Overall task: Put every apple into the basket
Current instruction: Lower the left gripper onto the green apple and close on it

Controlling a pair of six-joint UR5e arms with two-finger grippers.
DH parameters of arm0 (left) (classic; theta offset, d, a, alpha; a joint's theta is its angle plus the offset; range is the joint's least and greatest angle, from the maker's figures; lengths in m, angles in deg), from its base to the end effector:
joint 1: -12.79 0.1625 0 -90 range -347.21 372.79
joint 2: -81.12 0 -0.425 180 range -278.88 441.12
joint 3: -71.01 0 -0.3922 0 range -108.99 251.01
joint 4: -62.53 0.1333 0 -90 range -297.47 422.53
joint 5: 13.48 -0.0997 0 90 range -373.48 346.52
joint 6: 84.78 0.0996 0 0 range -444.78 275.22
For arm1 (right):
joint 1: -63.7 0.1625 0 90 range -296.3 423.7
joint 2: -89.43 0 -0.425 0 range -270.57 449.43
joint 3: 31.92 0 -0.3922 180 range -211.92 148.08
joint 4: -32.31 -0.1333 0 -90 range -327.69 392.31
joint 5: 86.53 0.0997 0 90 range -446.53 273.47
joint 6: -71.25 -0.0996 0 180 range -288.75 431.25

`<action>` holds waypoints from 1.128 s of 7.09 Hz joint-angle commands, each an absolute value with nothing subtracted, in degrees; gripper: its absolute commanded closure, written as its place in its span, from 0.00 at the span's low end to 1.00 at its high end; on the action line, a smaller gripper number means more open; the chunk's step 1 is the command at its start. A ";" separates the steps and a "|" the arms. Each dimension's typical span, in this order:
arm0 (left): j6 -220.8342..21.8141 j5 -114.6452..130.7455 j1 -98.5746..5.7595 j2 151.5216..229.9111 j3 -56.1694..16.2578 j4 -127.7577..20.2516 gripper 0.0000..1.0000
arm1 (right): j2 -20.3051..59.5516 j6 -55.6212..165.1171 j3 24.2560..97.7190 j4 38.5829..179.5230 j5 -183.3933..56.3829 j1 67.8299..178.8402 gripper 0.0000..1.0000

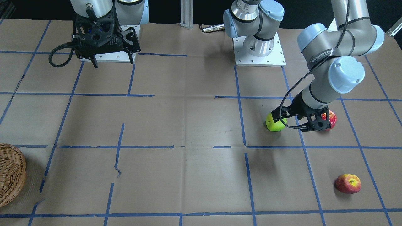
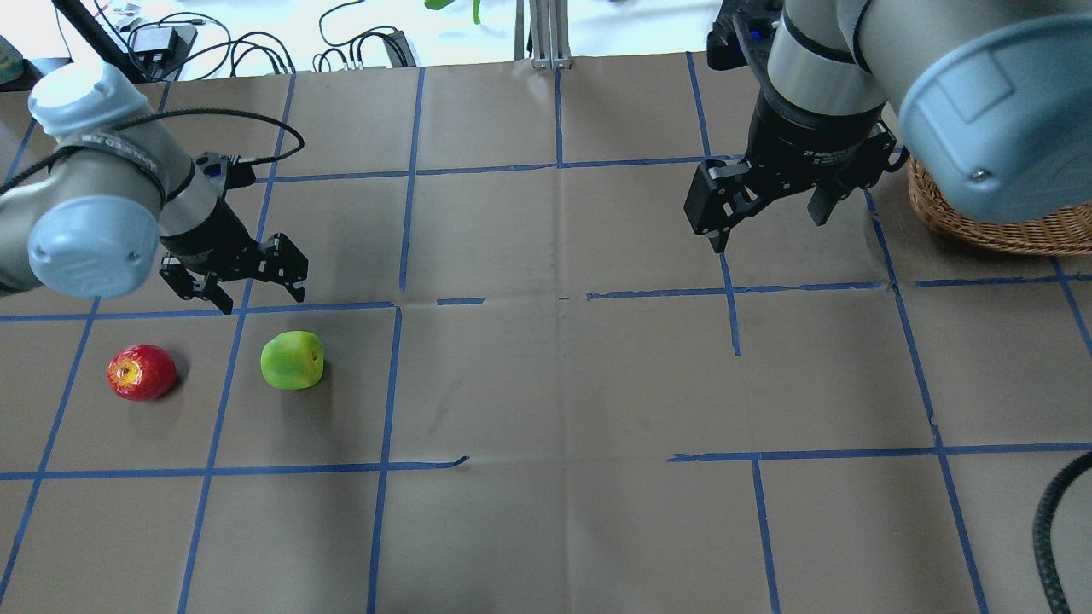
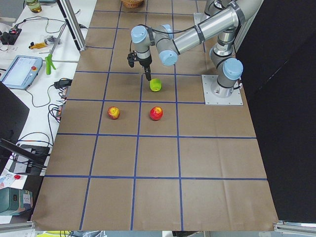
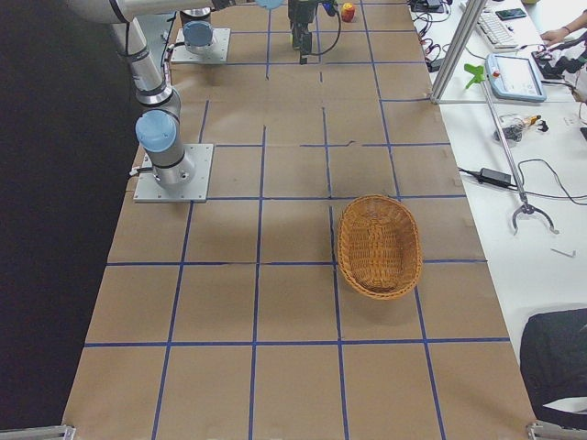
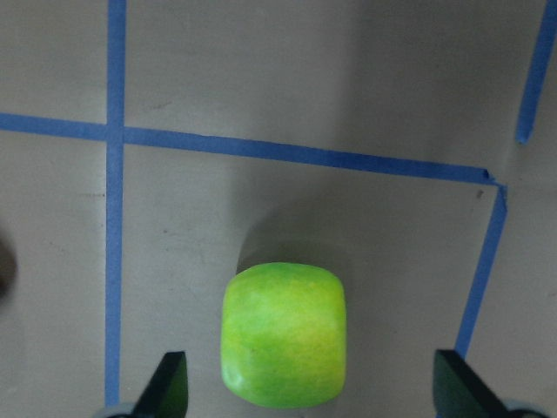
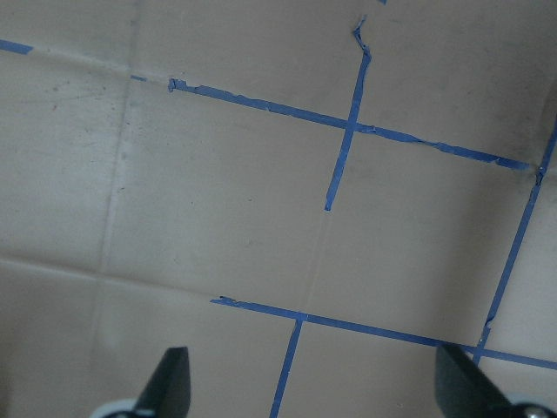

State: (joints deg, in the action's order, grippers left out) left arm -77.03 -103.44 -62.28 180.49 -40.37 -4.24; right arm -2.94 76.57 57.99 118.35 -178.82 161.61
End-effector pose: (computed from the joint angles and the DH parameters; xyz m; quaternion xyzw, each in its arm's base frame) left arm -0.0021 -0.5098 0.2695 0.0625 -0.9959 -0.0642 0.0132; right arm 0.1930 -0.4490 0.5019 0.1154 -0.9930 -0.0126 0.0203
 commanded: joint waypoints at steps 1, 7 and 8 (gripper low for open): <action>-76.26 -103.57 -62.01 180.96 -46.31 2.58 0.02 | -2.94 76.61 57.99 118.35 -178.81 161.61 0.00; -73.36 -107.61 -61.83 184.21 -50.01 12.94 0.40 | -2.94 76.61 57.99 118.35 -178.81 161.61 0.00; -73.70 -107.18 -62.01 183.52 -50.10 12.87 0.51 | -2.94 76.61 57.99 118.35 -178.81 161.61 0.00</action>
State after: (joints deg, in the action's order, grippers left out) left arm -74.01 -107.21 -61.87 183.71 -50.03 11.88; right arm -2.94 76.60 57.99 118.35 -178.81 161.61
